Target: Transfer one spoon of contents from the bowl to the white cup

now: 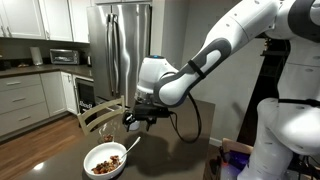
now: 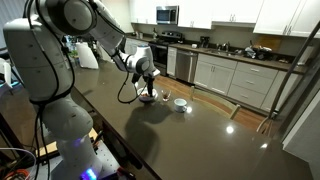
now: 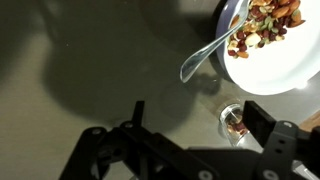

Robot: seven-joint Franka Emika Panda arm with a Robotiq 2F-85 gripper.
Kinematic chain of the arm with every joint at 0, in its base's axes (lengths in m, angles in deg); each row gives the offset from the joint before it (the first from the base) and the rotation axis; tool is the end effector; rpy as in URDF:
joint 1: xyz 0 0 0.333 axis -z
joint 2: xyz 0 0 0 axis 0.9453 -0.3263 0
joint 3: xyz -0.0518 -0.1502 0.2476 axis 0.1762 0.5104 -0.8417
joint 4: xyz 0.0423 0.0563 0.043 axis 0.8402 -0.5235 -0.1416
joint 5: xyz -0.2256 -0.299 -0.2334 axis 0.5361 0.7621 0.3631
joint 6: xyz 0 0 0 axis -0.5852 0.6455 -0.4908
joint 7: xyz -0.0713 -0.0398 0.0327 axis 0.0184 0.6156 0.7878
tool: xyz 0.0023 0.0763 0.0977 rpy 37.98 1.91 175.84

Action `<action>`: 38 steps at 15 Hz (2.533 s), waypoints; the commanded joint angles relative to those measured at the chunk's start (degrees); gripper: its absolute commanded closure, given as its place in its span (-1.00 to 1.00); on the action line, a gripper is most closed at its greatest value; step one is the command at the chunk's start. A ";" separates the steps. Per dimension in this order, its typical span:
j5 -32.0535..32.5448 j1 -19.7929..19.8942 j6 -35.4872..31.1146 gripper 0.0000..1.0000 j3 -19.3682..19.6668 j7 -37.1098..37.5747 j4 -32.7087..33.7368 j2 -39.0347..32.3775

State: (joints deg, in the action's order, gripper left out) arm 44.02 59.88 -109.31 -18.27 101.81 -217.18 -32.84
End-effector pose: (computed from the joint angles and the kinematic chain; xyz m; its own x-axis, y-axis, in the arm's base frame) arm 0.5313 0.1346 0.2592 0.6985 -0.7031 0.1330 -0.6850 -0.7108 -0.1596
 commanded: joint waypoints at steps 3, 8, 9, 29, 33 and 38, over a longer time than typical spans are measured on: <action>-11.53 1.02 -4.41 -1.00 -2.58 -6.51 -0.61 -0.82; -31.08 0.90 -7.94 -1.00 -4.35 -17.30 -3.36 -0.18; -32.75 1.01 -7.92 -1.00 -4.36 -18.19 -4.12 0.23; -52.65 1.67 -6.32 -1.00 -4.31 -29.06 -5.36 0.12; -60.96 1.49 -7.40 -1.00 -4.77 -35.68 -5.45 0.50; -67.94 1.58 -6.22 -1.00 -4.64 -43.28 -5.25 0.33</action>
State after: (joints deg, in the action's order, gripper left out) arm -24.20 60.90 -115.62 -22.39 58.26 -222.43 -32.58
